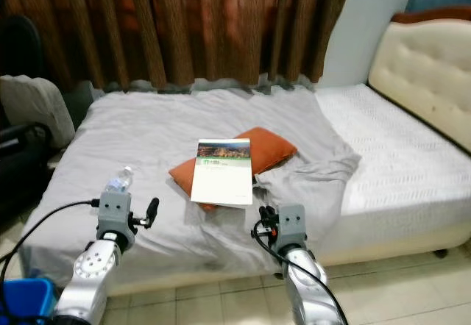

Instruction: Clean up the room

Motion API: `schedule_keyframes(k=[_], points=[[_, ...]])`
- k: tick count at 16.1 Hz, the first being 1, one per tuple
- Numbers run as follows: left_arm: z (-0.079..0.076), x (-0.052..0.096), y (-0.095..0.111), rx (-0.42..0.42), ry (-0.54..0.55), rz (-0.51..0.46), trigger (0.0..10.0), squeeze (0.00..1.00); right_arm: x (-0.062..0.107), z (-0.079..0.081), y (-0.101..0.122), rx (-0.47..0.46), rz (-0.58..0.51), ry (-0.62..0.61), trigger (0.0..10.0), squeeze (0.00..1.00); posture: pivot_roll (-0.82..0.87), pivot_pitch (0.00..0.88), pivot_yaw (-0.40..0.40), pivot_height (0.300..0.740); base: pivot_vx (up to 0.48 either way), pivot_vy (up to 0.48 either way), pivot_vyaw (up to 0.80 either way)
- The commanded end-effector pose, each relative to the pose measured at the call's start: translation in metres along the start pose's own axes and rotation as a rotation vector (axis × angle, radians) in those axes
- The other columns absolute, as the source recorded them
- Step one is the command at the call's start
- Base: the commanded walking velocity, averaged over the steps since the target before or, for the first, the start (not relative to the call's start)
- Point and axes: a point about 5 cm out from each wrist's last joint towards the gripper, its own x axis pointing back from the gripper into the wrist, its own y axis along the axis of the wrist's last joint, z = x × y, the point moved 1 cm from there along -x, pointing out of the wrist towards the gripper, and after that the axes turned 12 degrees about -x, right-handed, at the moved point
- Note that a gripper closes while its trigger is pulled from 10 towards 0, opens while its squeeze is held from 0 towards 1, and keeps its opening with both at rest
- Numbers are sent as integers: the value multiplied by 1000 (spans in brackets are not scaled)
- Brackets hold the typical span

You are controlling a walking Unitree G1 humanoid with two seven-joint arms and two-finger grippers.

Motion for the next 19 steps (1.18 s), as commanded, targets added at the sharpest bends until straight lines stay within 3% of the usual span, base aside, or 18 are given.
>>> schedule_keyframes(k=[1,6,16,19], points=[[-5,-2,3,-32,-15,-3,10000,0,0,2,2,-12,-8,12,10000,0,-13,0,-19,740,0,0,0],[-6,-2,6,6,-23,-26,10000,0,0,3,1,-21,-7,22,10000,0,-12,0,-19,740,0,0,0],[-5,-2,5,-20,-12,-13,10000,0,0,7,-4,-21,24,48,10000,0,-16,0,-19,740,480,0,0],[-5,-2,4,-21,-6,-4,10000,0,1,7,-2,-33,5,63,10000,0,-16,0,-18,740,480,0,494]])
